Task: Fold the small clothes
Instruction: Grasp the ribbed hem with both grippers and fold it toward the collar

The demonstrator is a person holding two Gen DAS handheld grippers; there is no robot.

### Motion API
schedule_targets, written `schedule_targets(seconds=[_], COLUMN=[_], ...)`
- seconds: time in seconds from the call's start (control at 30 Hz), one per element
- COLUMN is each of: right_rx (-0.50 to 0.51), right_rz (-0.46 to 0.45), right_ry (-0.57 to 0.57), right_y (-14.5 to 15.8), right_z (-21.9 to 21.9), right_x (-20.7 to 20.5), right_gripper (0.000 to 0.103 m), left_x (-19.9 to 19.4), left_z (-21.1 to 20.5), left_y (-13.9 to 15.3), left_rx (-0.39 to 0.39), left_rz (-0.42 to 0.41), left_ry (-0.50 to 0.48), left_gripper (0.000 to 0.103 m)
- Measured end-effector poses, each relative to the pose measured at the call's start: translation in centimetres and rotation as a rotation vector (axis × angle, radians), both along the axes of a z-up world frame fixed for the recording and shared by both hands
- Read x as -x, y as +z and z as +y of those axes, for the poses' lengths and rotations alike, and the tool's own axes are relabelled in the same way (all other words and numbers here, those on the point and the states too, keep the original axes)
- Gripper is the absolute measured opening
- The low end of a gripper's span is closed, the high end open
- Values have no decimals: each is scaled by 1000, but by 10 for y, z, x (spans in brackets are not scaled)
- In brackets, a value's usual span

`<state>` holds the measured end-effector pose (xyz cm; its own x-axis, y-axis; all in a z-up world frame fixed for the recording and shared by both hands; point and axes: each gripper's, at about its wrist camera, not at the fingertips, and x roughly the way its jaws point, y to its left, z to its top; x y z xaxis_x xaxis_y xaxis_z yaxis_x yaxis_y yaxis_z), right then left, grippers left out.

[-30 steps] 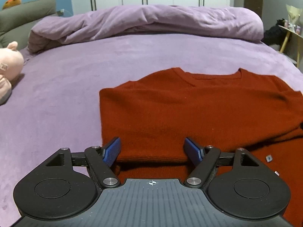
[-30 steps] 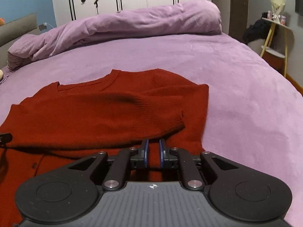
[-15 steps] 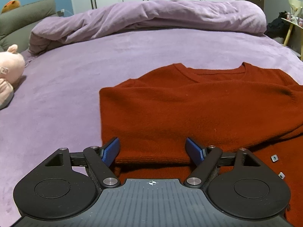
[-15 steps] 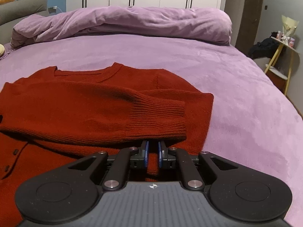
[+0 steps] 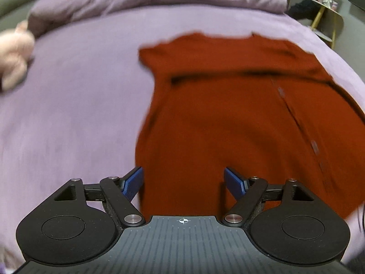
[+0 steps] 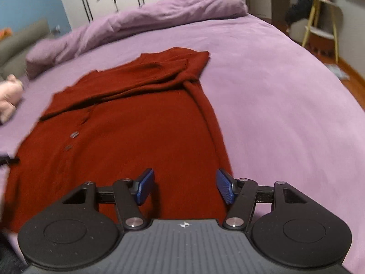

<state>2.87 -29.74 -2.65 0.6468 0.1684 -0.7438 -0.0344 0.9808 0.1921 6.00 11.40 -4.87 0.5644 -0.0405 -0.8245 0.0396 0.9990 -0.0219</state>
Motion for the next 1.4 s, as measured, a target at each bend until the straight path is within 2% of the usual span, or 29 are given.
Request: schedule_targets(seconds=[0.1,0.2,0.23,0.27,0.33,0.37,0.47,0.53,0.67,0.8,0.93,1.03,1.17,1.33,1.4], right_rx=[-25,-94,-134,-181,-252,-263,-281,-298,-347,-437,-526,-518,-423,-257,-133], right_rz=[46,85,115,145,178,184,224,237,238,227,143,71,-21,-63,-72], right_ry=[-38,-51,-50,-53,-58,-58,-68,-81,-94,-83,-55,-34,-23,-48,-36], right_y=[9,6,3,-1,-6,-9,-18,-24,-28,-26,-7,9,26,23,19], right_z=[-11,-23,-25,-28,-30,-29,-28,-29,-34,-40,-42,-36,-18,4,18], right_x=[32,39,36,34,29,27,27,27,27,22,9,-14,-54,-97,-111], right_gripper=[59,55,43,35,32,28,16,10,5,4,4,4,4,4,4], left_x=[39,59,62,63,66,66,58,54,55,51,42,24,-10,-50,-59], left_z=[9,18,21,23,29,32,37,39,48,50,54,57,53,42,42], left_y=[-3,-9,-11,-13,-15,-17,-25,-31,-32,-21,11,37,51,32,22], left_rx=[26,72,101,130,209,253,337,341,411,460,500,504,431,302,279], left_rz=[36,54,73,82,86,97,149,171,180,136,4,-109,-194,-196,-184], left_ry=[42,80,98,106,106,107,119,136,134,98,101,111,131,180,184], left_gripper=[82,78,74,72,66,63,53,36,15,8,8,8,8,8,11])
